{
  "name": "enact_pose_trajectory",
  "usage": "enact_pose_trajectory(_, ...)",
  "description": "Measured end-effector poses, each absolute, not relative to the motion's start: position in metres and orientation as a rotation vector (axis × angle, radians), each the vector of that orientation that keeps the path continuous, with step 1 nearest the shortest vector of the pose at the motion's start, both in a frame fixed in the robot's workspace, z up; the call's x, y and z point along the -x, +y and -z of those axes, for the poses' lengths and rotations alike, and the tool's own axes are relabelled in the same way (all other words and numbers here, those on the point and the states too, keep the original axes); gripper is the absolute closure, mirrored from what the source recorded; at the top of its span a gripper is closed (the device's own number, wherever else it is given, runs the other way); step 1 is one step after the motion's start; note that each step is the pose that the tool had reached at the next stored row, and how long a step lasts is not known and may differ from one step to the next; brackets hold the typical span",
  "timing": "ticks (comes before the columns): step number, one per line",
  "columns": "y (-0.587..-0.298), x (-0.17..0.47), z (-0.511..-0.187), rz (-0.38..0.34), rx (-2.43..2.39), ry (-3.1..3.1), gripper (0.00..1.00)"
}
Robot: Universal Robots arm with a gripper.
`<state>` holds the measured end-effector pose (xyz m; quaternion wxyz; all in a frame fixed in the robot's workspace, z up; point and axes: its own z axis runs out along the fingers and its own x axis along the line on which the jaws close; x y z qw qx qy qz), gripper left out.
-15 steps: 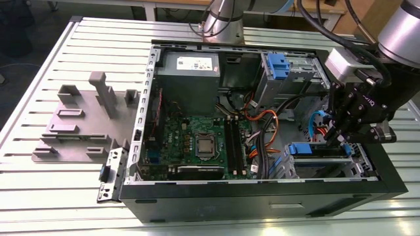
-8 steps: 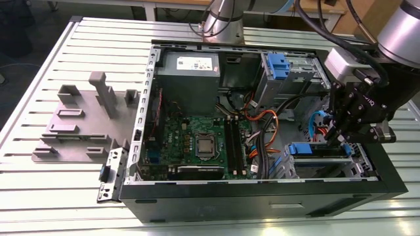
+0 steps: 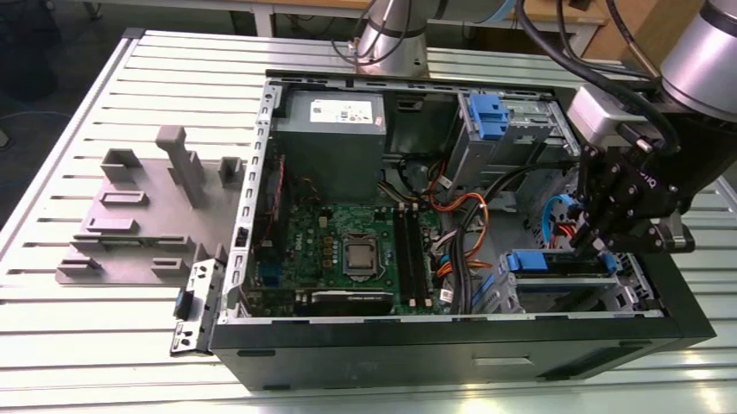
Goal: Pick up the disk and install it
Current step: 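Insert the first disk wire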
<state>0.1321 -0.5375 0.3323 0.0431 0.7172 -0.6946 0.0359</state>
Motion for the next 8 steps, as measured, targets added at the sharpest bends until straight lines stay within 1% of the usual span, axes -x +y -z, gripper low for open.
enact_pose_trajectory(8,-0.5377,-0.1304,-0.3319,-0.108,-2.178,-2.140,0.83)
